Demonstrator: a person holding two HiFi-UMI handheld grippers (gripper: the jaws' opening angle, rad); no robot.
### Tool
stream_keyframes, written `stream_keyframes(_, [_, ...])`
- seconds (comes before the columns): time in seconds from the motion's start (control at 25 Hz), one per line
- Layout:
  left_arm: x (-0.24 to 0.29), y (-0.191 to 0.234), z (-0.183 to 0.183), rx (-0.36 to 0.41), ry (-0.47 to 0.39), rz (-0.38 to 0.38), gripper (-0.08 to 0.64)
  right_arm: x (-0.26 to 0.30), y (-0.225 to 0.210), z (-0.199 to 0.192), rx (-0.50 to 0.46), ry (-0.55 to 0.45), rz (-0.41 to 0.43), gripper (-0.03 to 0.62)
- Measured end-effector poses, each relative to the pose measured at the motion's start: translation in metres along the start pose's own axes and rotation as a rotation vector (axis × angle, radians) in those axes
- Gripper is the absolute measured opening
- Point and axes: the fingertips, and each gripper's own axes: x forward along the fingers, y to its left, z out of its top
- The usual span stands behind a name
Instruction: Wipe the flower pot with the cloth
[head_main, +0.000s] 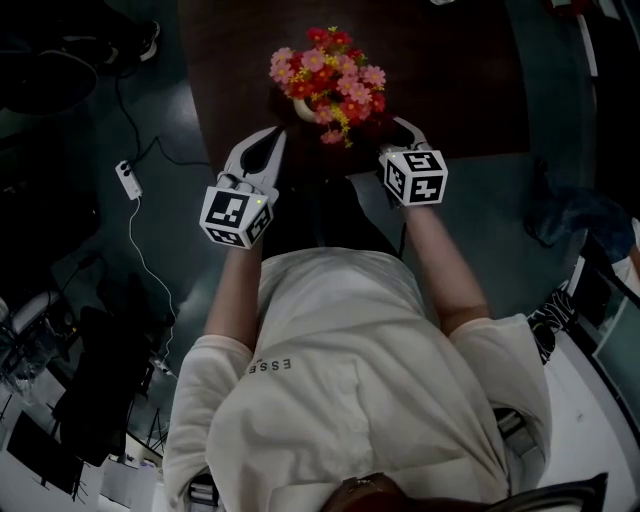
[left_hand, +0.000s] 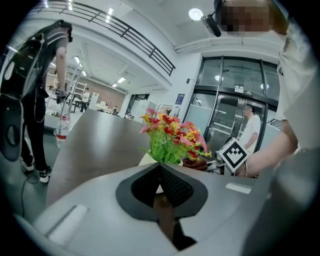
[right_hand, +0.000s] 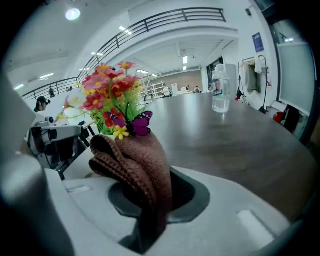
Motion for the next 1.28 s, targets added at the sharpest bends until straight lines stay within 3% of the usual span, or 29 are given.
stream_keyframes(0.24, [0.029, -0.013, 0.007, 0.015, 0.023, -0.011, 0.014, 0.002, -0.040, 0.010, -0.027, 0.040, -0.028, 0.048])
stream_keyframes(0.4, [0.050, -0.050, 0.006, 0.029, 0.025, -0.068, 0.014, -0.002, -0.020, 0.012, -0.170, 0.093, 0.108, 0.048])
stream_keyframes(0.52, [0.060, -0.058, 0.000, 0.023, 0.013, -0.046, 0.014, -0.010, -0.008, -0.003, -0.292, 0.142, 0.192, 0.048])
stream_keyframes(0.72, [0.069, -0.046, -0.007, 0.061, 0.050, 0.034, 0.015, -0.028, -0.042, -0.028, -0.257, 0.198, 0.193, 0.048])
stream_keyframes(0.96, [0.075, -0.043, -0.004, 0.047, 0.037, 0.085, 0.014, -0.039, -0.095, -0.012, -0.210, 0.174, 0.124, 0.048])
stream_keyframes(1.08, [0.074, -0.043, -0.001, 0.043, 0.035, 0.103, 0.014, -0.024, -0.091, 0.010, -0.215, 0.136, 0.135, 0.048])
stream_keyframes(1.28, [0.065, -0.032, -0.005, 0.019, 0.038, 0.105, 0.014, 0.027, -0.052, 0.051, -0.280, 0.088, 0.221, 0.048])
